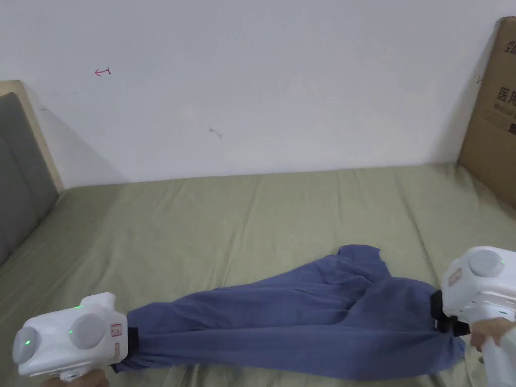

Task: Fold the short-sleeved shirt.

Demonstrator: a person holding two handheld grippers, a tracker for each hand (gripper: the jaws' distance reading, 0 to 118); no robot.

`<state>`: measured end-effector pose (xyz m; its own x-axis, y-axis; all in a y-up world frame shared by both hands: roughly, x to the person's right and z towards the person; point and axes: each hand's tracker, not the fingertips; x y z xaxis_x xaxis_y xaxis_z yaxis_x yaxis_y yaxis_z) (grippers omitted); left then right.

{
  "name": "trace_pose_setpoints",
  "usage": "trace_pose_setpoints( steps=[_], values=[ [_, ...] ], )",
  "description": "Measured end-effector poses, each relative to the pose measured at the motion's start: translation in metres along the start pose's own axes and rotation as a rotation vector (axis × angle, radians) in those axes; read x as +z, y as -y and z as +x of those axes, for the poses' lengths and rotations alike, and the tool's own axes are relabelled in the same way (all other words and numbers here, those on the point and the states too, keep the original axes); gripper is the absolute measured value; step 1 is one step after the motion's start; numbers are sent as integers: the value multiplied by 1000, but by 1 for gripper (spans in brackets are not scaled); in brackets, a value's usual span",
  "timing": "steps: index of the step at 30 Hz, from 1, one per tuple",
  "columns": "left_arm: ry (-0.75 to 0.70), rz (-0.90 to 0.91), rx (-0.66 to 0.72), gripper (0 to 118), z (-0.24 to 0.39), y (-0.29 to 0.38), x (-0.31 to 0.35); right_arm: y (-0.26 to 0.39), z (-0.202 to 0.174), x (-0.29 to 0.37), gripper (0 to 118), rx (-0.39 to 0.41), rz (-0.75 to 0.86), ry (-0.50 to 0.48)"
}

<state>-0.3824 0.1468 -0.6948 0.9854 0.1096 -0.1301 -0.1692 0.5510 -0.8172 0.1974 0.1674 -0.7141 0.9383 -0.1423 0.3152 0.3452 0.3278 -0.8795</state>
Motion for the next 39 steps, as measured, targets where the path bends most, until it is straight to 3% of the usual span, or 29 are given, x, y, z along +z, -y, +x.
trace_pose_setpoints(
  steps=[5, 10, 14, 22, 23, 24, 26, 27, 28, 32, 33, 34, 35, 36, 39],
  values=[
    [69, 78, -48, 7, -16, 78, 87, 101, 40, 50, 1, -2, 61, -51],
    [54, 65, -22, 7, -41, 180, 155, 219, 81, 82, 1, -26, 22, -96],
    [69, 29, -8, 7, -69, 253, 190, 300, 102, 101, 1, 27, 0, -84],
    [56, 3, 13, 10, -82, 320, 203, 352, 111, 111, 1, 43, 6, -108],
    [42, 11, 19, 19, -81, 321, 204, 350, 110, 112, 3, 46, 13, -116],
    [20, 12, 19, 45, -83, 320, 206, 348, 108, 114, 19, 64, 16, -120],
    [35, 21, 52, 89, -88, 314, 210, 343, 99, 122, 72, 120, 58, -98],
    [47, 30, 77, 105, -90, 310, 213, 340, 95, 127, 83, 140, 81, -95],
    [60, 43, 110, 106, -92, 302, 219, 332, 91, 131, 83, 153, 100, -94],
    [113, 108, 166, 104, -92, 266, 231, 300, 68, 150, 82, 151, 181, -148],
    [129, 121, 164, 98, -90, 256, 230, 294, 62, 154, 77, 150, 202, -171],
    [124, 122, 159, 82, -81, 247, 233, 284, 54, 156, 65, 142, 219, -197],
    [123, 121, 145, 50, -76, 235, 228, 276, 47, 154, 42, 149, 214, -207],
    [112, 124, 114, 2, -72, 225, 225, 270, 40, 151, 6, 150, 217, -216],
    [80, 42, 65, 0, -56, 202, 179, 249, 20, 127, 1, 132, 170, -228]
  ],
)
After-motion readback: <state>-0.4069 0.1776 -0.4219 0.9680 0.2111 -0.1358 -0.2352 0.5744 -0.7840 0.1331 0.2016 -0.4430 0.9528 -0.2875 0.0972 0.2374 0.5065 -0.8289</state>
